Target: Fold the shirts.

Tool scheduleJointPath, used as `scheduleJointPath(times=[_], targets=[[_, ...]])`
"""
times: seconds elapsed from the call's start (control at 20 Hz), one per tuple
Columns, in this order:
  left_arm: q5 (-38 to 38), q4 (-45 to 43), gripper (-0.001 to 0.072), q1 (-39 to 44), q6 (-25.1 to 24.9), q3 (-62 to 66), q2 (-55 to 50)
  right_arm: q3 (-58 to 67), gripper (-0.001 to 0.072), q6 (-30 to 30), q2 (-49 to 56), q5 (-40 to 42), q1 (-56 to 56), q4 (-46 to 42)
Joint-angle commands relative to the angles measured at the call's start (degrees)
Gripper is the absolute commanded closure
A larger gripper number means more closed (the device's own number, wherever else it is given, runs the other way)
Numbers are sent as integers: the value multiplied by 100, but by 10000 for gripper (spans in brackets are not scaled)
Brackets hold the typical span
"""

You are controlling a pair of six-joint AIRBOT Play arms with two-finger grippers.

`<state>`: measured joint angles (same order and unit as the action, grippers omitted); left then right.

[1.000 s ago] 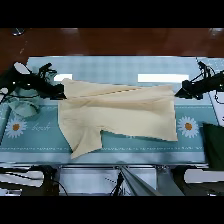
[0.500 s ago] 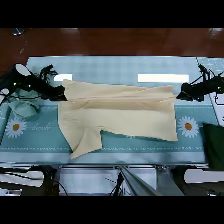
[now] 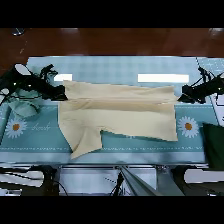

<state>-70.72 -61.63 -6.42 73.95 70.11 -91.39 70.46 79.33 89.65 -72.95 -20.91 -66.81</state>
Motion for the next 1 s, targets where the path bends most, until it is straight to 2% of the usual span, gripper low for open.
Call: scheduleJointPath(times=[0.0,0.05,0.1,0.15,0.25,0.35,0.5,0.65,0.8,0.85,0.95], targets=[[-26,4,603,0,0,4,4,0,663,-74,-4,-138,2,428],[-63,-9,257,2,0,7,4,0,407,-70,-4,-146,2,544],[-181,-13,8,0,20,15,4,0,130,-68,-4,-201,2,656],[-358,-68,4,-7,46,48,4,2,78,-70,-7,-337,2,730],[-826,-442,4,-42,435,85,63,0,78,-90,-39,-732,0,619],[-1320,-841,5,-140,417,15,264,-2,78,-120,-258,-1069,0,94],[-1130,-890,4,-522,170,-772,1088,-498,78,-122,-1106,-688,-107,-267],[-608,-640,5,-1228,-31,-2212,2144,-1897,77,-728,-2457,118,-295,758],[-570,1106,4,-2227,-1036,-3510,2848,-3294,77,-1394,-3816,291,-284,2140],[-575,1386,5,-2487,-1200,-3803,2946,-3569,77,-1460,-4138,291,-284,2358],[-531,1408,5,-2643,-1191,-4116,2955,-3807,77,-1130,-4575,302,-286,2382]])
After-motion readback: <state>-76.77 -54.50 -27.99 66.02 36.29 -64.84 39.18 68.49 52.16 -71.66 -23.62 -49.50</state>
